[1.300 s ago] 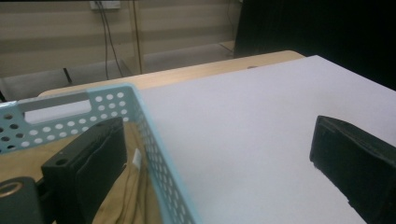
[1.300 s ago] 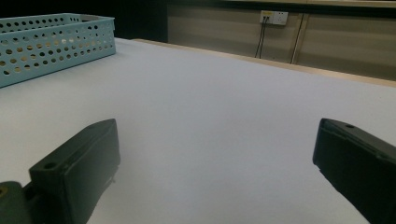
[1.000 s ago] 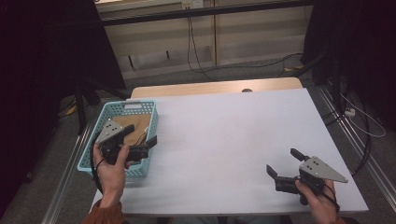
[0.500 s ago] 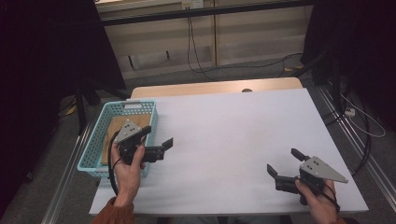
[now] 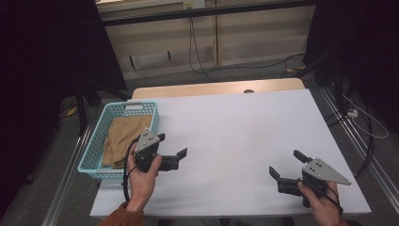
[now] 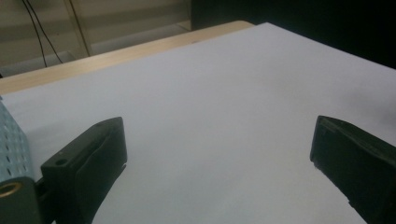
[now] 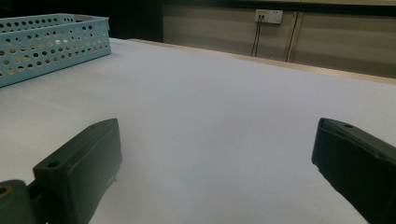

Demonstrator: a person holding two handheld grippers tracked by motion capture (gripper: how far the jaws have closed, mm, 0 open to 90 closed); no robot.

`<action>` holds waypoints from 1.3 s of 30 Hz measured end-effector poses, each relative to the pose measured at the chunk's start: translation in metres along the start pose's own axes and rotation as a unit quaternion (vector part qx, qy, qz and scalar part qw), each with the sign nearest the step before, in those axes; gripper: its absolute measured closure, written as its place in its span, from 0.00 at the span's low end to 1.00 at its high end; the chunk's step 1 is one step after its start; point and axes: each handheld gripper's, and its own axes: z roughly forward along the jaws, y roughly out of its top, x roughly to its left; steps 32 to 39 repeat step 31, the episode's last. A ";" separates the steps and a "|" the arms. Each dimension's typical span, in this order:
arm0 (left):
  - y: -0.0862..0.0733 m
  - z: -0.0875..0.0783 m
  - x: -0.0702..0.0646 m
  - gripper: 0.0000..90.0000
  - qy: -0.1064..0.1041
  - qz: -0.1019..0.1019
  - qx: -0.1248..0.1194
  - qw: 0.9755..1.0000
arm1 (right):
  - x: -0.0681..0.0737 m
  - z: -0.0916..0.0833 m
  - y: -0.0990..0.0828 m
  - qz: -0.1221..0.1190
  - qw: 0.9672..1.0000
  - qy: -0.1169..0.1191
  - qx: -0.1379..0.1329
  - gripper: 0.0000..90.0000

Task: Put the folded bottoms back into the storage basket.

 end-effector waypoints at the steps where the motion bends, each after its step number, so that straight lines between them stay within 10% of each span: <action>1: -0.002 0.001 -0.002 0.04 -0.001 -0.003 0.005 1.000 | 0.000 0.000 0.000 0.000 1.000 0.000 0.000 0.02; 10: -0.019 0.006 -0.004 0.04 -0.008 -0.029 0.011 0.999 | 0.000 -0.001 0.000 0.001 1.000 -0.002 0.001 0.02; 39: -0.039 0.014 -0.012 0.05 0.005 -0.008 0.041 0.999 | 0.000 -0.001 -0.001 0.001 1.000 0.000 0.002 0.01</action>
